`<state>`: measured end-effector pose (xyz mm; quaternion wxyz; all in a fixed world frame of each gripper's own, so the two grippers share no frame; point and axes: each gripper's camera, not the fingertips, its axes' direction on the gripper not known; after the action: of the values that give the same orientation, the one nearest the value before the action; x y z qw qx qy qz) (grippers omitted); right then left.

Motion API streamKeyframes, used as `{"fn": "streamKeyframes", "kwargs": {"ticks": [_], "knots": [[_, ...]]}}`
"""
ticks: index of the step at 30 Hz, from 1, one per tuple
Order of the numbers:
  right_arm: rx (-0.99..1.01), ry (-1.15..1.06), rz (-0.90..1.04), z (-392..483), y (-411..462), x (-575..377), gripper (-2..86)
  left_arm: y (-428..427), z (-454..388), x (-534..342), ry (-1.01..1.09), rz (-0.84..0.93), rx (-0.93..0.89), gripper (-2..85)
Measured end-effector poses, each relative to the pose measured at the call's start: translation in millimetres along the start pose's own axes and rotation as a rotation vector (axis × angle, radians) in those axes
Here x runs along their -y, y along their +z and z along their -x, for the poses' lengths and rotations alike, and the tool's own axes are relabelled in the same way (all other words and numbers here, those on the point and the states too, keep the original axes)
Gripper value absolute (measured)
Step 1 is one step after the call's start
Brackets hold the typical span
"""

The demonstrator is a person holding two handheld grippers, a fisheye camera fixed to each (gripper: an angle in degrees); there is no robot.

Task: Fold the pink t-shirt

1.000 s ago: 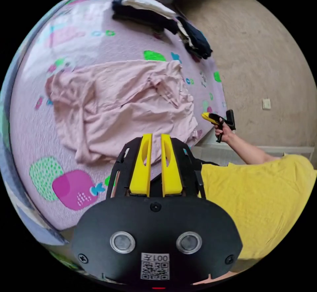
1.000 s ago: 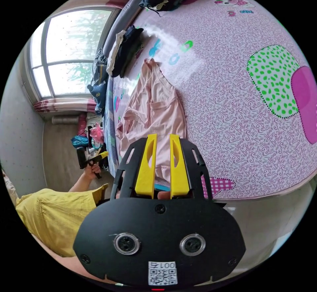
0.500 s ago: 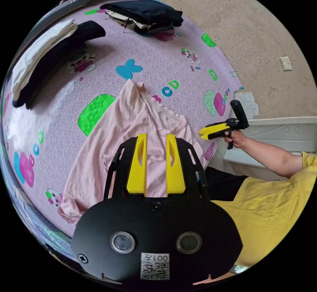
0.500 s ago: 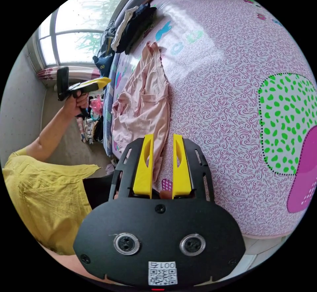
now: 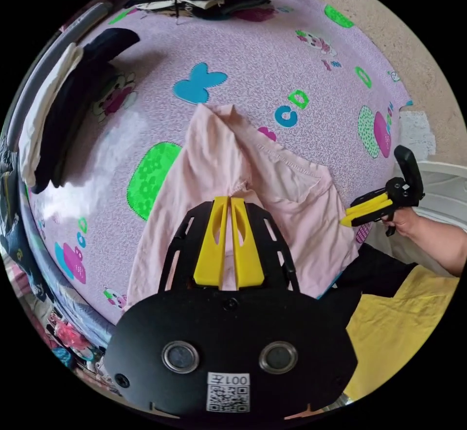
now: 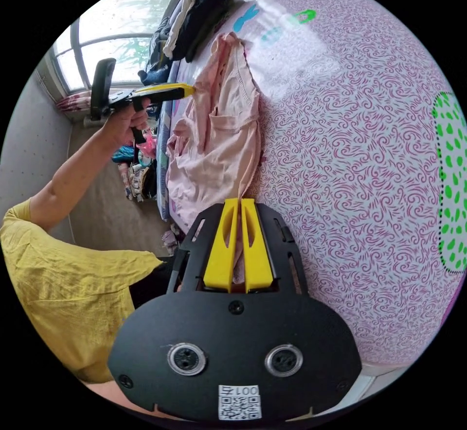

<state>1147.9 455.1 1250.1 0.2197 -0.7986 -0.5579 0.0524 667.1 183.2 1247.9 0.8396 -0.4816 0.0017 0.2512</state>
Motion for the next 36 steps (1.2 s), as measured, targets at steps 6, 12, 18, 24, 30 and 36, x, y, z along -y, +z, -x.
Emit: {"fn": "streamKeyframes", "kwargs": {"ticks": [6, 12, 18, 24, 30, 36], "knots": [[-0.006, 0.007, -0.105, 4.7, -20.6, -24.7, 1.1, -39.6, 63.1, -11.5, -0.084, -0.059, 0.173, 2.1], [-0.065, -0.025, -0.052, 17.7, -8.7, -35.6, 1.9, -54.9, 100.8, 21.9, -0.128, -0.055, 0.184, 4.0], [-0.067, -0.044, -0.079, 23.9, -10.5, -36.9, 5.4, -72.2, 59.6, 69.5, 0.185, -0.172, 0.122, 4.8], [-0.113, -0.076, -0.111, 32.7, -18.0, -37.3, 7.1, -13.8, -26.9, 104.7, 0.706, 0.105, 0.153, 4.8], [-0.188, -0.146, -0.115, 47.5, -11.6, -27.5, 8.3, 35.0, -57.8, 118.2, 0.909, 0.269, 0.231, 3.5], [-0.279, -0.268, -0.132, 71.7, 3.2, -12.1, 8.8, 58.0, -63.1, 121.7, 0.965, 0.3, 0.218, 3.7]]}}
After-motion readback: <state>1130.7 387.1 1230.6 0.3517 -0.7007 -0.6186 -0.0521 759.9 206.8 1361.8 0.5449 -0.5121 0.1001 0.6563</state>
